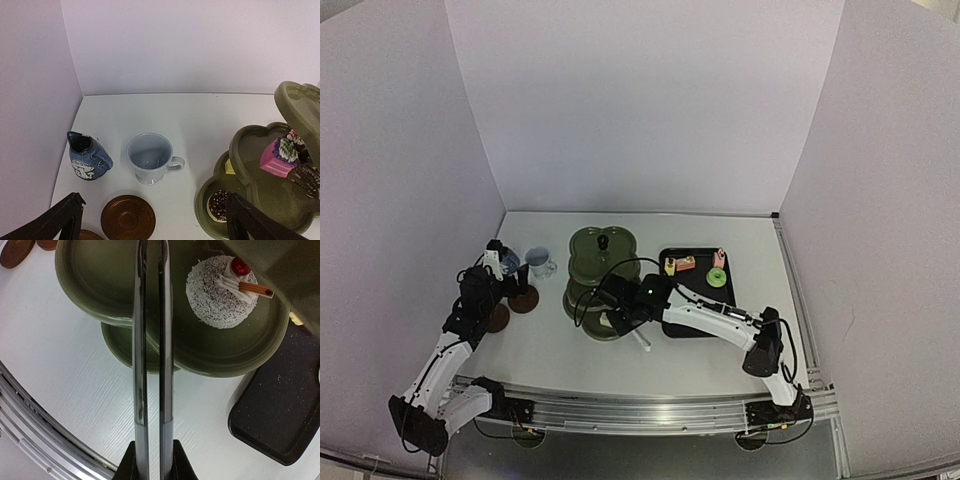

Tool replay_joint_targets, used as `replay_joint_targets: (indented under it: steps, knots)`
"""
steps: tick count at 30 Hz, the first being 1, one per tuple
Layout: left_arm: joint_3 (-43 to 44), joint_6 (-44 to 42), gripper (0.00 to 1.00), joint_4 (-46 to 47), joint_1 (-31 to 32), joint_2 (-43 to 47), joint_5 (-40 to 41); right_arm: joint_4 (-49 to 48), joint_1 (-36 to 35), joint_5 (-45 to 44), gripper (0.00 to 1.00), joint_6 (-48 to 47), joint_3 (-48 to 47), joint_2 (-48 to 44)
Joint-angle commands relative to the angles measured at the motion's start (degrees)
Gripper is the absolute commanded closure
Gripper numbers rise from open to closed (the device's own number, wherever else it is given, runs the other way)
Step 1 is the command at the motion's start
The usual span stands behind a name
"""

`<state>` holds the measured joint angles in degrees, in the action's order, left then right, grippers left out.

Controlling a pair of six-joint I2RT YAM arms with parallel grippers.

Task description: Serve the afternoon tea

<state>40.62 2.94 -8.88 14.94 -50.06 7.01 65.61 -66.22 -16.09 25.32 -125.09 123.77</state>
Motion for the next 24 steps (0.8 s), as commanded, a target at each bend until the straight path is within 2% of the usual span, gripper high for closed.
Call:
replay_joint_targets:
  steps: [1,7,15,24]
  knots:
    - [-0.3,-0.6,0.01,2.6,-0.2,0.6,-0.8,-1.2,1.5,-1.9,1.00,2.1,-6.2,1.6]
    - [-0.6,-0.6,0.01,2.9,-0.2,0.8,-0.9,-1.2,1.5,-0.3,1.00,2.7,-5.8,2.6]
    - [-0.7,-0.7,0.01,3.1,-0.2,0.8,-1.0,-1.2,1.6,1.0,0.88,3.9,-5.5,4.0]
    - [-0.7,-0.6,0.00,3.1,-0.2,0.8,-1.2,-1.2,1.6,2.7,0.82,3.6,-5.9,4.3]
